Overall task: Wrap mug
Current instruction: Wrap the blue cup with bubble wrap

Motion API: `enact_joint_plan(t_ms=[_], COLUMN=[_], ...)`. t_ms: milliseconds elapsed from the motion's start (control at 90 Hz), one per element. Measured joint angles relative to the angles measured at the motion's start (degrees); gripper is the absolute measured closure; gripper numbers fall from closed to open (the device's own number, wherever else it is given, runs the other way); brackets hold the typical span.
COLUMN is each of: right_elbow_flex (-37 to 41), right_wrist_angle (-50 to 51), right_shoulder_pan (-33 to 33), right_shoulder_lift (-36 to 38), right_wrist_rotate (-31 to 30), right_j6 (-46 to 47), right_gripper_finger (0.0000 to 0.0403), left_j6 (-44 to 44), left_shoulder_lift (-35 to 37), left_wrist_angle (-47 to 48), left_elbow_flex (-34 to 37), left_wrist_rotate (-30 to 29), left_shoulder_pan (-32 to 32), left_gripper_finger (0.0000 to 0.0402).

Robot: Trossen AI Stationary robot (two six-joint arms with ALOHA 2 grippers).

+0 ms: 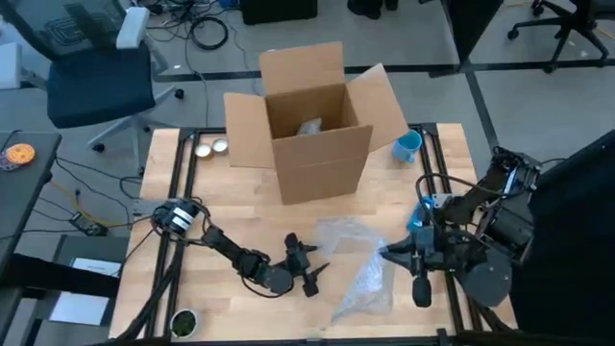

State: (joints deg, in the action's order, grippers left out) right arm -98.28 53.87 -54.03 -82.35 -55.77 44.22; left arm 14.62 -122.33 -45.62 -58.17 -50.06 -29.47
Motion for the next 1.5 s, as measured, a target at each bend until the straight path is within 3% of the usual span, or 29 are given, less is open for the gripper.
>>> enact_joint_plan(t_ms=[200, 256, 467, 811, 1011, 1233, 1411, 1500], right_elbow_flex=[3.77, 4.77, 8.17, 12.31, 17.74, 23.98, 28.65, 31.66], right_wrist_angle=[-3.84, -4.76, -7.86, -17.45, -14.83, -8.97, -3.57, -2.91], right_shoulder_pan=[-0.94, -1.26, -2.84, -5.23, -3.36, 2.1, 8.59, 11.36], right_shoulder_lift=[-0.02, -0.11, -0.08, -0.04, -0.02, -0.02, -0.02, -0.04], right_wrist_rotate=[1.54, 2.01, 4.14, 6.76, 5.63, 6.33, 11.28, 12.76], right_j6=[-0.68, -0.73, 1.62, 0.71, 8.76, 17.27, 20.49, 20.62], right_gripper_finger=[0.0403, 0.0403, 0.0403, 0.0403, 0.0403, 0.0403, 0.0403, 0.0403], left_j6=[2.43, 2.53, 2.53, 2.51, 3.78, 14.31, 20.16, 22.68], left_shoulder_lift=[0.04, 0.75, 9.16, 32.98, 43.39, 49.82, 50.34, 50.47], left_wrist_angle=[2.87, 4.1, 15.67, 39.78, 48.74, 65.61, 79.5, 86.33], left_elbow_flex=[0.0, 0.0, -0.07, -0.09, -0.11, -0.11, -0.11, -0.11], left_wrist_rotate=[0.08, 0.3, -1.46, -2.99, -2.76, 6.6, 13.76, 14.37], left_shoulder_pan=[-0.02, -0.17, -3.17, -11.46, -14.99, -13.43, -9.14, -6.85], left_gripper_finger=[0.0364, 0.0387, 0.04, 0.0402, 0.0402, 0.0402, 0.0402, 0.0402])
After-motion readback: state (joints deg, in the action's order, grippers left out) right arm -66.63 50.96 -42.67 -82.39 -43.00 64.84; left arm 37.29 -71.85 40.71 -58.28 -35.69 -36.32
